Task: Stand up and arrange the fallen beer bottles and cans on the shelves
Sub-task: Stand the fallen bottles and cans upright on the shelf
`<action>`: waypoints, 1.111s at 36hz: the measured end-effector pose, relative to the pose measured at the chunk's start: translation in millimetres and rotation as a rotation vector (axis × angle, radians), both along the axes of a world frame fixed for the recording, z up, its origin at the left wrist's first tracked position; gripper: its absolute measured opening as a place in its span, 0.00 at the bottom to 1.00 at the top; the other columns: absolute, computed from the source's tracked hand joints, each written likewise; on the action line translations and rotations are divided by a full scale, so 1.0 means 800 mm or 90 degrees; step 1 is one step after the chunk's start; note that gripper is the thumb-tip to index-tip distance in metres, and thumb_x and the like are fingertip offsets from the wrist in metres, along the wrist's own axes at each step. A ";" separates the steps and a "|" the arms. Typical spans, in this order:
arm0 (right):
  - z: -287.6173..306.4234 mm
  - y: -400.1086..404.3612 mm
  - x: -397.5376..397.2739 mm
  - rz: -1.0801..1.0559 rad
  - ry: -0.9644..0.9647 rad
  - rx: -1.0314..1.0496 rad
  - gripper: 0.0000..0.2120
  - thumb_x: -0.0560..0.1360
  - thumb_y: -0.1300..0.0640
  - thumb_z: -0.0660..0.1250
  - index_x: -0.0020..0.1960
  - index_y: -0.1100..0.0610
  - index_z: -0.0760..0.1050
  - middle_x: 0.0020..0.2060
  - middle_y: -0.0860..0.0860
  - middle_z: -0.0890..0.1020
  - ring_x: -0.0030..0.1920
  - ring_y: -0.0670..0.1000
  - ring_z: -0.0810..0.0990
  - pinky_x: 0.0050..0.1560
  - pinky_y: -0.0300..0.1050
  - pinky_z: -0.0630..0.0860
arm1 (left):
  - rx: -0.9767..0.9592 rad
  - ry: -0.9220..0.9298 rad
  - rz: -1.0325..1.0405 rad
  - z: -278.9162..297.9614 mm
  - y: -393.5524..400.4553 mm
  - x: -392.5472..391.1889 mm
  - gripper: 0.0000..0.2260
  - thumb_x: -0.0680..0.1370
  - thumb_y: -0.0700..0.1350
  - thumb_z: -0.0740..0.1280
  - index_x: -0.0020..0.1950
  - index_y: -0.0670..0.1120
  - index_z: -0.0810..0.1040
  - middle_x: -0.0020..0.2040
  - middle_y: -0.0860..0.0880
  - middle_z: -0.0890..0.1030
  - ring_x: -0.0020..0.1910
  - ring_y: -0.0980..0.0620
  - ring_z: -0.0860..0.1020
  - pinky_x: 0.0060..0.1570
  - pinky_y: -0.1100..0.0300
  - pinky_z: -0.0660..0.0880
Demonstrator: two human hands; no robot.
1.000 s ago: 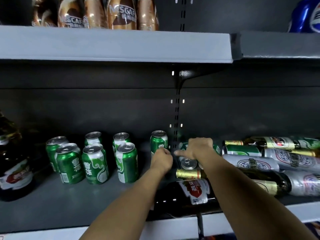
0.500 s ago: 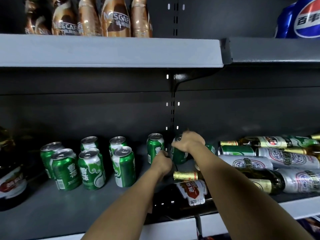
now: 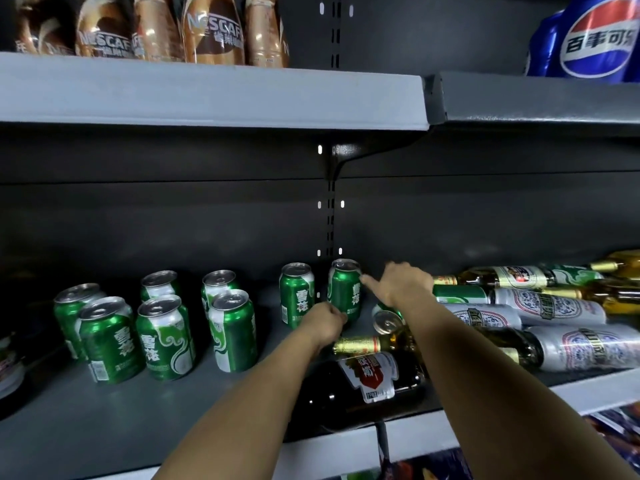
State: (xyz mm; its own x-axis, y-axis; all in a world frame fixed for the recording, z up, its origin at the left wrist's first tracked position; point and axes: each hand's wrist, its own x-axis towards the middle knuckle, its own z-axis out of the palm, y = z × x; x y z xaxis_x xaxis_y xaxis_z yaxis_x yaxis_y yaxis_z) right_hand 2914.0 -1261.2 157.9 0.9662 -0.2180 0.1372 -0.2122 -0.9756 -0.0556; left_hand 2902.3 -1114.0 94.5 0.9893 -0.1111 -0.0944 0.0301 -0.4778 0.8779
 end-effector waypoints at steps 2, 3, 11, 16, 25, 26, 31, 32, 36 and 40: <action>-0.006 -0.008 -0.009 -0.028 0.067 -0.072 0.41 0.73 0.26 0.53 0.71 0.56 0.66 0.63 0.56 0.74 0.60 0.56 0.76 0.45 0.46 0.69 | 0.015 0.009 -0.016 0.003 -0.006 -0.002 0.08 0.82 0.46 0.61 0.52 0.43 0.76 0.46 0.45 0.77 0.48 0.46 0.76 0.49 0.57 0.70; -0.011 -0.008 -0.012 -0.034 0.084 -0.087 0.42 0.71 0.24 0.54 0.71 0.56 0.67 0.62 0.55 0.75 0.59 0.55 0.77 0.43 0.45 0.69 | 0.026 0.012 -0.020 0.004 -0.009 -0.004 0.10 0.82 0.48 0.60 0.56 0.42 0.76 0.48 0.45 0.77 0.49 0.45 0.76 0.48 0.58 0.70; -0.030 0.001 -0.018 0.013 0.075 -0.163 0.42 0.68 0.27 0.64 0.69 0.55 0.66 0.58 0.50 0.78 0.56 0.51 0.79 0.41 0.42 0.70 | 0.102 0.033 -0.045 0.005 -0.025 -0.015 0.18 0.83 0.52 0.59 0.64 0.40 0.75 0.59 0.41 0.78 0.56 0.44 0.77 0.58 0.54 0.73; -0.038 0.008 -0.003 0.034 0.072 -0.229 0.19 0.75 0.45 0.68 0.62 0.52 0.75 0.50 0.45 0.81 0.52 0.49 0.80 0.38 0.40 0.67 | 0.119 0.044 -0.061 0.006 -0.021 -0.019 0.18 0.83 0.52 0.58 0.64 0.40 0.74 0.51 0.45 0.77 0.47 0.49 0.76 0.50 0.58 0.73; -0.028 -0.007 0.000 0.039 0.023 -0.103 0.15 0.78 0.51 0.66 0.62 0.57 0.75 0.57 0.52 0.80 0.57 0.53 0.79 0.45 0.43 0.73 | 0.093 0.081 -0.070 0.001 -0.012 -0.017 0.19 0.82 0.52 0.60 0.67 0.41 0.73 0.57 0.44 0.78 0.55 0.48 0.76 0.60 0.56 0.71; -0.026 -0.010 0.001 0.032 0.020 -0.072 0.15 0.79 0.51 0.64 0.62 0.58 0.75 0.58 0.53 0.80 0.59 0.54 0.79 0.48 0.44 0.74 | 0.084 0.085 -0.072 0.000 -0.011 -0.016 0.18 0.82 0.52 0.61 0.67 0.41 0.73 0.56 0.45 0.78 0.54 0.48 0.76 0.60 0.56 0.72; -0.010 -0.024 0.009 -0.018 -0.019 0.118 0.19 0.82 0.46 0.57 0.61 0.60 0.75 0.59 0.57 0.79 0.59 0.57 0.77 0.50 0.46 0.72 | 0.071 0.109 -0.084 0.000 -0.008 -0.013 0.19 0.82 0.52 0.61 0.66 0.41 0.73 0.51 0.47 0.79 0.49 0.50 0.77 0.55 0.57 0.75; -0.007 -0.026 0.011 -0.035 -0.027 0.154 0.21 0.82 0.45 0.55 0.61 0.60 0.75 0.59 0.58 0.79 0.59 0.58 0.77 0.52 0.48 0.73 | 0.072 0.116 -0.084 0.002 -0.008 -0.013 0.19 0.82 0.53 0.61 0.67 0.41 0.73 0.49 0.48 0.79 0.46 0.52 0.78 0.51 0.59 0.76; -0.001 -0.030 0.019 -0.101 -0.051 0.225 0.22 0.83 0.48 0.51 0.63 0.62 0.75 0.61 0.60 0.78 0.61 0.61 0.77 0.59 0.52 0.75 | 0.086 0.137 -0.089 0.010 -0.008 -0.018 0.21 0.82 0.53 0.61 0.71 0.41 0.70 0.41 0.49 0.76 0.28 0.59 0.75 0.25 0.67 0.71; 0.000 -0.037 0.029 -0.151 -0.057 0.298 0.15 0.81 0.57 0.55 0.59 0.62 0.76 0.58 0.57 0.80 0.57 0.57 0.78 0.50 0.46 0.71 | 0.087 0.139 -0.099 0.009 -0.006 -0.017 0.22 0.82 0.55 0.60 0.70 0.43 0.69 0.37 0.51 0.76 0.27 0.60 0.74 0.28 0.66 0.70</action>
State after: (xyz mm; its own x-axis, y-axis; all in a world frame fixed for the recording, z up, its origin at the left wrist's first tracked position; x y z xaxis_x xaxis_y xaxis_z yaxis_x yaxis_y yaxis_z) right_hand 2937.4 -1291.1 157.8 0.8716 -0.4872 0.0534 -0.3986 -0.7680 -0.5012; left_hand 2888.8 -1118.8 102.0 0.9161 -0.2321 -0.3271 0.1277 -0.6043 0.7865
